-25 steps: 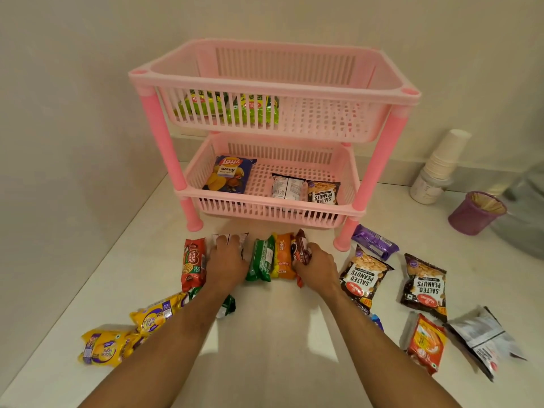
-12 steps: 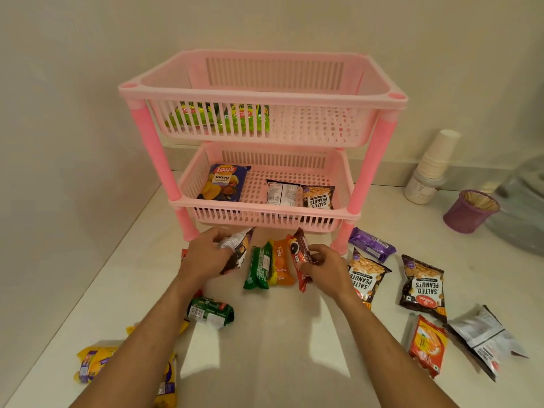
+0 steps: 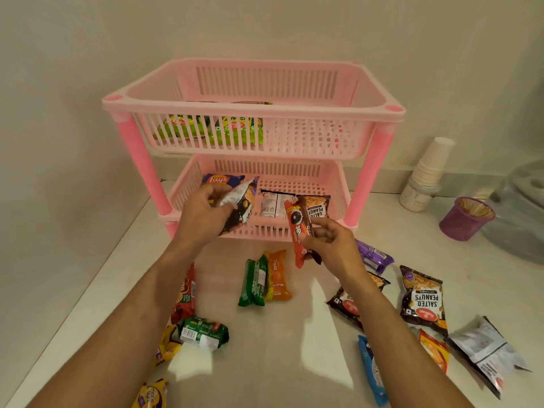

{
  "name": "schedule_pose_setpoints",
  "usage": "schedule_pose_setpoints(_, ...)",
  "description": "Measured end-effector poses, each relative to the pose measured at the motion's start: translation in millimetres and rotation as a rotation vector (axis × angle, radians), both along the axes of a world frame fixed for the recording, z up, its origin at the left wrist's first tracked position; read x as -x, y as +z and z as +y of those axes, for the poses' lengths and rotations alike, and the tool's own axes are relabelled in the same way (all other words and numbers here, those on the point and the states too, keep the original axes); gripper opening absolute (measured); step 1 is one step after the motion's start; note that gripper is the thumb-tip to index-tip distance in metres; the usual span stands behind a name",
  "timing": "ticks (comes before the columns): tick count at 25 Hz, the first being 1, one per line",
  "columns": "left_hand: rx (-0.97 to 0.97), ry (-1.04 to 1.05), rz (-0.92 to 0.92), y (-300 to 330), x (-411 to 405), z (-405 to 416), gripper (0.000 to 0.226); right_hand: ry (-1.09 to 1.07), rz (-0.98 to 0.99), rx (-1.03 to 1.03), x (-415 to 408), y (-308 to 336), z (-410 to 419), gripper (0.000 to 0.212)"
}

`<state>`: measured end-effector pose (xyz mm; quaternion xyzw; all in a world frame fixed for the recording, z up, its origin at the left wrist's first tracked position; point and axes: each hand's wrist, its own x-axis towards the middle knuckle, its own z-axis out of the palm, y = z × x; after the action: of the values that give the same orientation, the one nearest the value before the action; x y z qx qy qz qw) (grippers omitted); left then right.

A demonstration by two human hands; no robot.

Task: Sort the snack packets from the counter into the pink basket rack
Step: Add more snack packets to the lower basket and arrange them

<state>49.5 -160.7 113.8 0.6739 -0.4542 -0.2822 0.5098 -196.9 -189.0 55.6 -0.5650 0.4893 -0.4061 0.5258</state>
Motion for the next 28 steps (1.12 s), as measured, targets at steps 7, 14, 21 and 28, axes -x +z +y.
schedule_pose_setpoints(7, 0.056, 0.079, -0.243, 17.4, -10.6, -72.5, 0.023, -0.097, 0.093, 0.010, -72.8, 26.4, -62.5, 0.014)
schedule_pose_setpoints(14, 0.124, 0.114, -0.332, -6.7, -26.6, -104.4, 0.035, -0.022, 0.472, 0.024, -143.5, 10.5, -111.4, 0.024)
schedule_pose_setpoints(21, 0.080, 0.052, -0.405, -19.0, -20.1, -134.8, 0.043, 0.185, 0.824, 0.186, -166.2, -5.3, -126.6, 0.023)
schedule_pose_setpoints(28, 0.012, -0.103, -0.498, -26.9, 7.6, -164.0, 0.046, 0.340, 0.912, 0.289, -141.2, 9.9, -123.0, 0.025)
